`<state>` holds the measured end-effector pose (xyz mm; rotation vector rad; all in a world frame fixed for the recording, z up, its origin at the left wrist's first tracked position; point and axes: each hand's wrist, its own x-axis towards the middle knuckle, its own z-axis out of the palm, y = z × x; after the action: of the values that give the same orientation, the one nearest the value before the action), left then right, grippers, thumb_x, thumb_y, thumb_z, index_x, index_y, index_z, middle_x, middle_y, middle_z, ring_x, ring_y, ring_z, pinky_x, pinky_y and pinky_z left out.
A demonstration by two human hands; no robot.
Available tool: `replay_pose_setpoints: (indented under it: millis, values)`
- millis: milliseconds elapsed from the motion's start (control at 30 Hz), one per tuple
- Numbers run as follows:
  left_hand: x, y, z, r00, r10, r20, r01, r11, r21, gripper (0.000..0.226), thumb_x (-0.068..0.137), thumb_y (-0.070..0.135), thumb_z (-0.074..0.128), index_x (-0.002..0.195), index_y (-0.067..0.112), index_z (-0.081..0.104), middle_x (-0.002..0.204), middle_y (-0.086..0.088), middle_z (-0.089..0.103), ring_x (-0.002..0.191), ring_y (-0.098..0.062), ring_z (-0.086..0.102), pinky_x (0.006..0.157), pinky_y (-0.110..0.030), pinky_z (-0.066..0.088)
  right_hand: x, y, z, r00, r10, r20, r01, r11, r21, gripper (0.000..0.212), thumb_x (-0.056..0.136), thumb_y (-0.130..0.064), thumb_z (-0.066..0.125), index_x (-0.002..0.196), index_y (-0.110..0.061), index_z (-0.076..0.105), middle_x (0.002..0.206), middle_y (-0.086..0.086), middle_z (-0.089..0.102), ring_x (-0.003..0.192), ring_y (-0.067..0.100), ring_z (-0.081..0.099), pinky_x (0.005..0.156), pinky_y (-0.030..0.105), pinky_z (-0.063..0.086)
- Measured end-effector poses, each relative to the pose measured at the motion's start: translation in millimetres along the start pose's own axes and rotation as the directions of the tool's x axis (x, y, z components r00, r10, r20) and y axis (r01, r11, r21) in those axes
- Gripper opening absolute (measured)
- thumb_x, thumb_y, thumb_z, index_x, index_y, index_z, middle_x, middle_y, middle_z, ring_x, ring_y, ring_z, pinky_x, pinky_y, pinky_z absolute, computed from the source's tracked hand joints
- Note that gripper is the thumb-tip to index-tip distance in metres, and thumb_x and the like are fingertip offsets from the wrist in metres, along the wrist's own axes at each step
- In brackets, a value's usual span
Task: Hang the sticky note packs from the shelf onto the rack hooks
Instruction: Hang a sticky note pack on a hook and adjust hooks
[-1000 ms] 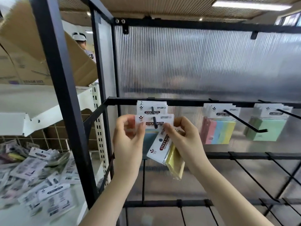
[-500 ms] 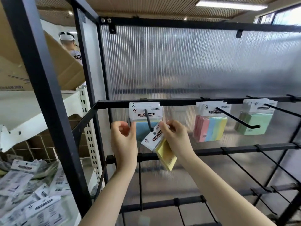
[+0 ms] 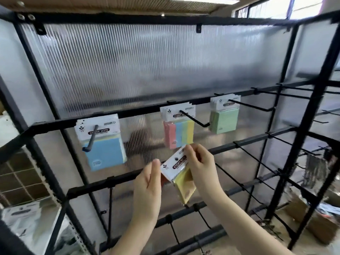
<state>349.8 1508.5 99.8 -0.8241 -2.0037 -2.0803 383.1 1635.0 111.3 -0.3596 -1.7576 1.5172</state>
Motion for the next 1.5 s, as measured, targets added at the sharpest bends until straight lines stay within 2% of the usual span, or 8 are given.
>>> replay_pose_setpoints:
  millis: [233,333,533,733,800,967,1233,1500]
  values:
    - [-14.9,22.6,106.2,0.985,0.016,0.170,-0.026,0.998,0.058,0.013,0.090,0.031,0.059,0.078,0.026,0.063,0.072,0.015,0.066,0.064,0.000,0.060,0.058,-0.013,0.045,7.9,11.3,-105.2,0.990,-0.061,-0.129,0.055,0.997,-0.050,0.033,0.097,-0.023,0.053,0.072,-0.001,0.052,0.058,-0.005,0.048,0.052,0.005,0.040,0.049,0.016,0.032]
    - [-22.7,30.2,153.1,0.985,0.020,0.173,-0.025,0.999,0.023,0.017,0.086,0.041,0.058,0.077,0.028,0.062,0.066,0.014,0.064,0.058,0.001,0.055,0.054,-0.017,0.043,15.6,12.8,-154.2,0.989,-0.063,-0.134,0.058,0.997,-0.043,0.034,0.098,-0.023,0.052,0.065,-0.015,0.050,0.054,-0.013,0.049,0.051,-0.001,0.040,0.049,0.014,0.033]
    - [-30.3,46.9,236.5,0.986,0.058,0.159,-0.055,0.998,-0.024,0.018,0.092,0.031,0.059,0.074,0.028,0.063,0.069,0.014,0.066,0.063,0.000,0.060,0.056,-0.008,0.040,27.3,13.9,-242.5,0.993,-0.095,-0.076,0.089,0.993,-0.072,0.036,0.088,-0.046,0.052,0.077,-0.012,0.056,0.064,-0.004,0.050,0.060,0.007,0.044,0.054,0.018,0.035]
    - [-26.0,66.1,298.2,0.984,0.069,0.167,-0.045,0.989,-0.140,0.021,0.091,0.032,0.059,0.079,0.015,0.064,0.074,-0.007,0.064,0.065,-0.018,0.059,0.061,-0.024,0.046,48.0,3.1,-303.8,0.990,-0.139,-0.019,0.137,0.988,-0.078,0.015,0.094,-0.029,0.057,0.082,-0.022,0.061,0.065,-0.013,0.056,0.060,0.001,0.048,0.054,0.010,0.037]
    - [-20.9,72.6,313.8,0.979,0.089,0.184,-0.063,0.988,-0.140,0.027,0.091,0.035,0.058,0.079,0.011,0.062,0.073,-0.012,0.062,0.068,-0.027,0.058,0.062,-0.030,0.045,58.2,-3.9,-316.6,0.984,-0.179,-0.023,0.178,0.983,-0.055,0.016,0.094,-0.025,0.057,0.080,-0.018,0.060,0.063,-0.015,0.057,0.057,-0.002,0.049,0.054,0.008,0.038]
    - [2.8,88.5,340.9,0.968,0.152,0.199,-0.119,0.978,-0.169,0.018,0.093,0.032,0.059,0.076,0.024,0.061,0.070,0.003,0.065,0.065,-0.013,0.060,0.059,-0.020,0.047,87.1,-23.6,-331.3,0.964,-0.252,-0.083,0.252,0.968,-0.018,0.019,0.090,-0.029,0.061,0.075,-0.017,0.060,0.062,-0.011,0.061,0.056,-0.001,0.053,0.053,0.011,0.041]
    - [49.2,85.6,378.9,0.957,0.224,0.187,-0.179,0.957,-0.226,0.025,0.094,0.024,0.058,0.072,0.013,0.058,0.061,0.007,0.056,0.056,-0.002,0.051,0.052,-0.013,0.041,144.3,-28.5,-342.6,0.943,-0.272,-0.192,0.261,0.962,-0.083,0.026,0.092,-0.026,0.061,0.067,-0.019,0.061,0.060,-0.009,0.062,0.055,0.004,0.056,0.053,0.017,0.044]
    - [74.3,68.1,390.7,0.942,0.263,0.210,-0.216,0.951,-0.221,0.027,0.093,0.028,0.057,0.075,0.009,0.057,0.065,-0.002,0.054,0.056,-0.011,0.049,0.052,-0.020,0.041,173.4,-11.9,-342.9,0.951,-0.253,-0.177,0.241,0.967,-0.086,0.027,0.091,-0.031,0.061,0.065,-0.025,0.064,0.064,-0.004,0.064,0.061,0.011,0.059,0.057,0.025,0.048]
